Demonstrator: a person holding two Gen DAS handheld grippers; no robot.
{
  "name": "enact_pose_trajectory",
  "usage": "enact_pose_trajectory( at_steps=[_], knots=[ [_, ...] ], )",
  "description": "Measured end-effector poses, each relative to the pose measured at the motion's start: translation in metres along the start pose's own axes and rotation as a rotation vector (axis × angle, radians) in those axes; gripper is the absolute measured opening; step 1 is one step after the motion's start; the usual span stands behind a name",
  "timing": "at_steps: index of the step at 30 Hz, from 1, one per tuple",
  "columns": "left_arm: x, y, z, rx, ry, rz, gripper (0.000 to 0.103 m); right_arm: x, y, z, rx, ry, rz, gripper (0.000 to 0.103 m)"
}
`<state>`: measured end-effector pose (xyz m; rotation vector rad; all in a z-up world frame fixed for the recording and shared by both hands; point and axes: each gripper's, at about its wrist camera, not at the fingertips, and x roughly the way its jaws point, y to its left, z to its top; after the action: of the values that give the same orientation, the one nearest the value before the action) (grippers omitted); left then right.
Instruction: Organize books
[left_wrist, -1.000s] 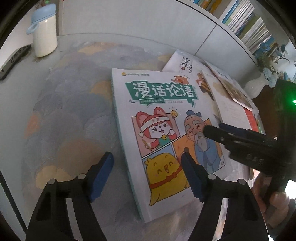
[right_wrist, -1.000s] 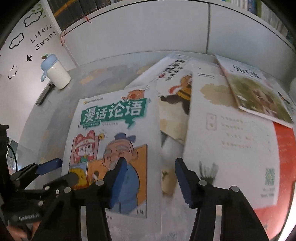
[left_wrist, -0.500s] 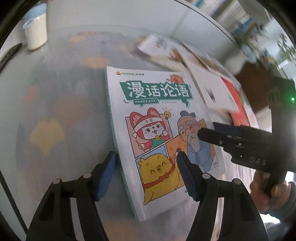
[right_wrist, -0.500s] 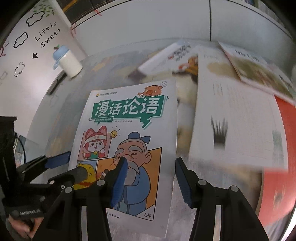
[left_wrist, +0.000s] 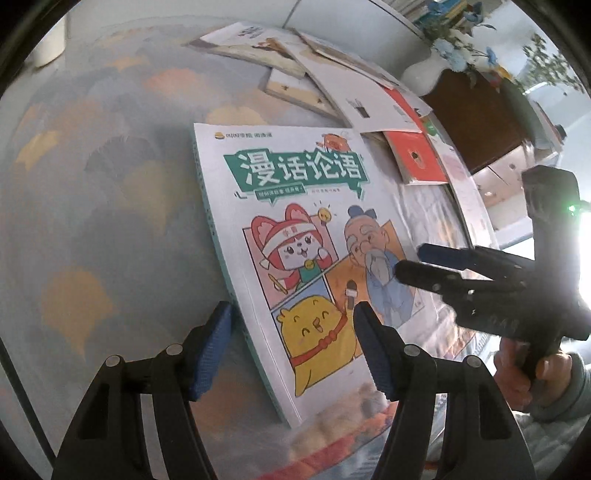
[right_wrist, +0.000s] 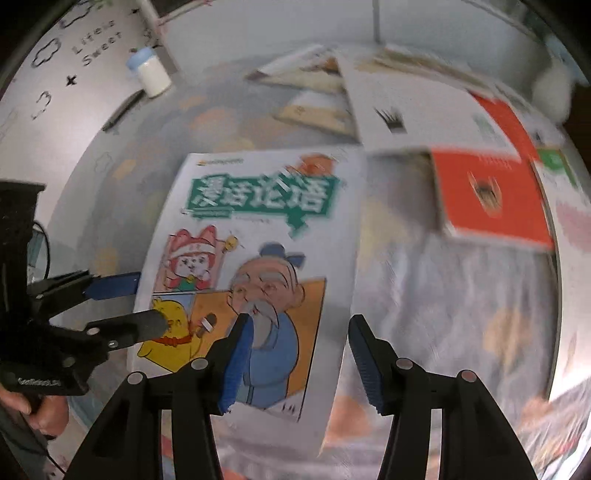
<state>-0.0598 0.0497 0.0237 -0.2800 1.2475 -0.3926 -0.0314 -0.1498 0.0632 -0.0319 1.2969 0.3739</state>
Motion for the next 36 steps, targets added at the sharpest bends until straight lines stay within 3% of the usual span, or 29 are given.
enact_pose_trajectory(
  at_steps=[3,8,12,14,16,19,22,25,29,31,33,35,36],
  knots=[
    [-0.002,-0.002,-0.015,-0.073,-0.008,0.039,0.064,-0.004,-0.018,-0.008,0.033,-0.002,0.013,0.06],
    [0.0,-0.013,-0.028,-0.114,-0.007,0.102,0.066,-0.003,-0.02,-0.025,0.004,-0.008,0.098,0.06],
    [0.002,-0.022,-0.032,-0.134,-0.046,0.108,0.065,-0.004,-0.008,-0.04,-0.072,-0.035,0.068,0.048],
    [-0.009,-0.019,-0.034,-0.214,-0.09,0.031,0.065,-0.005,-0.007,-0.044,-0.083,-0.038,0.071,0.047],
    [-0.031,-0.015,-0.035,-0.286,-0.169,-0.103,0.065,-0.008,-0.015,-0.049,-0.052,-0.04,0.096,0.047],
    [-0.046,-0.018,-0.033,-0.313,-0.215,-0.201,0.065,-0.011,-0.032,-0.054,0.013,-0.04,0.187,0.047],
    [-0.047,-0.019,-0.032,-0.342,-0.243,-0.234,0.064,-0.012,-0.047,-0.056,0.069,-0.04,0.265,0.047],
    [-0.035,-0.02,-0.031,-0.345,-0.245,-0.153,0.061,-0.012,-0.053,-0.058,0.086,-0.045,0.295,0.047],
    [-0.008,-0.003,-0.038,-0.432,-0.198,-0.153,0.057,-0.019,-0.055,-0.067,0.069,-0.061,0.298,0.047],
    [0.005,-0.005,-0.04,-0.426,-0.177,-0.079,0.057,-0.017,-0.046,-0.063,0.048,-0.062,0.283,0.047],
    [0.007,-0.007,-0.042,-0.418,-0.195,-0.041,0.051,-0.017,-0.044,-0.065,0.037,-0.063,0.274,0.049],
    [0.007,-0.007,-0.039,-0.437,-0.203,-0.005,0.025,-0.017,-0.043,-0.066,0.027,-0.065,0.272,0.051],
    [0.006,-0.004,-0.038,-0.456,-0.209,-0.012,0.019,-0.017,-0.04,-0.065,0.023,-0.065,0.27,0.052]
  ],
)
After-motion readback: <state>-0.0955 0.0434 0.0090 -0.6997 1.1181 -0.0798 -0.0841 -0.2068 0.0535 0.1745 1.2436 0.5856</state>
